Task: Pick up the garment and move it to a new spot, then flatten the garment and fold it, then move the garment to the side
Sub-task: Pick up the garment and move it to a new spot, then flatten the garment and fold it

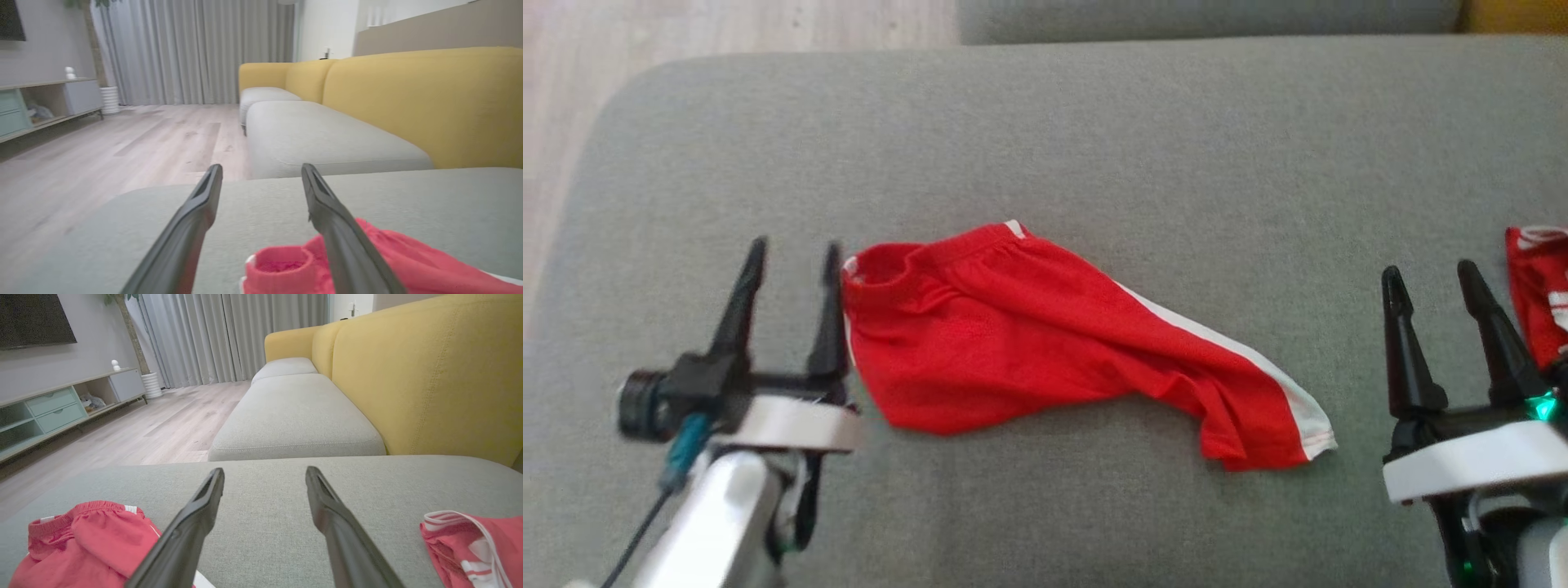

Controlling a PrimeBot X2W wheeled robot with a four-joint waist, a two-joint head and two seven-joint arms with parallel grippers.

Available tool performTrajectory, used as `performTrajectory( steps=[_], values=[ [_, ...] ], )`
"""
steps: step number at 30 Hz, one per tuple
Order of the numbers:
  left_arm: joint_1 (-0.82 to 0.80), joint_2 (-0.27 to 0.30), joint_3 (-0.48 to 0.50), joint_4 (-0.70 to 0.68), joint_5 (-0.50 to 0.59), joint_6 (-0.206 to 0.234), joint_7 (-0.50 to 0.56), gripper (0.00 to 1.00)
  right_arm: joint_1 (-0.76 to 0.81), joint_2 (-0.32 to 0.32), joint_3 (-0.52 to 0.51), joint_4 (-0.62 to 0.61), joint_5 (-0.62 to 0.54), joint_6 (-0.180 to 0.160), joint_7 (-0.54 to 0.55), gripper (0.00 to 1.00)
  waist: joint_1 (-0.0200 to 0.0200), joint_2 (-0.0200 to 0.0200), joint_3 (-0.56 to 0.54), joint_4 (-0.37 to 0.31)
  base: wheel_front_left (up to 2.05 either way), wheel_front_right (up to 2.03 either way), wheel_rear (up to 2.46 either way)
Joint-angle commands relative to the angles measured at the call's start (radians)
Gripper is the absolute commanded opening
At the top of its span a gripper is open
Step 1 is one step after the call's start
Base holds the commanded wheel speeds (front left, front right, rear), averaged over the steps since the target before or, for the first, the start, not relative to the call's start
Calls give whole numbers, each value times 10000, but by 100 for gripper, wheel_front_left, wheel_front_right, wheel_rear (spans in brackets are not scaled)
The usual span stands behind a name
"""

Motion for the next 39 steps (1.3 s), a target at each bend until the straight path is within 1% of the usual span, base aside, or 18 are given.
performTrajectory(
  steps=[1, 4, 7, 12, 21, 31, 36, 39],
  values=[
    [71, 479, 655, -311, -128, 107, -92, 100, 120, -59, 157, -433, -28, -7, 59, 100, 0, 0, -261, 229, 0, 0, 0],
    [476, 800, 885, -278, -311, 100, -16, 100, 354, -59, 127, -425, 54, -7, 97, 100, 0, 0, -437, 299, 0, 0, 0],
    [815, 1082, 950, -312, -475, 36, 305, 100, 616, -59, 128, -417, 113, -7, 150, 100, 0, 0, -617, 260, 0, 0, 0],
    [1271, 1302, 867, -457, -559, 75, 780, 100, 935, -59, 119, -375, 203, -7, 183, 100, 0, 0, -929, 165, 0, 0, 0],
    [1981, 1474, 637, -944, -540, 340, 1326, 100, 1460, -59, 216, -362, 334, -7, 266, 100, 0, 0, -1241, 55, 0, 0, 0],
    [2020, 1524, 537, -1136, -574, 418, 1528, 100, 1447, -59, 235, -499, 334, -7, 351, 100, 0, 0, -1206, 47, 0, 0, 0],
    [1799, 1474, 373, -1161, -571, 329, 1686, 100, 1355, -58, 243, -534, 331, -7, 370, 100, 0, 0, -1093, 59, 0, 0, 0],
    [1321, 1410, 117, -1182, -473, 140, 1927, 100, 1268, -58, 236, -574, 321, -7, 379, 100, 0, 0, -925, 77, 0, 0, 0]
  ],
)
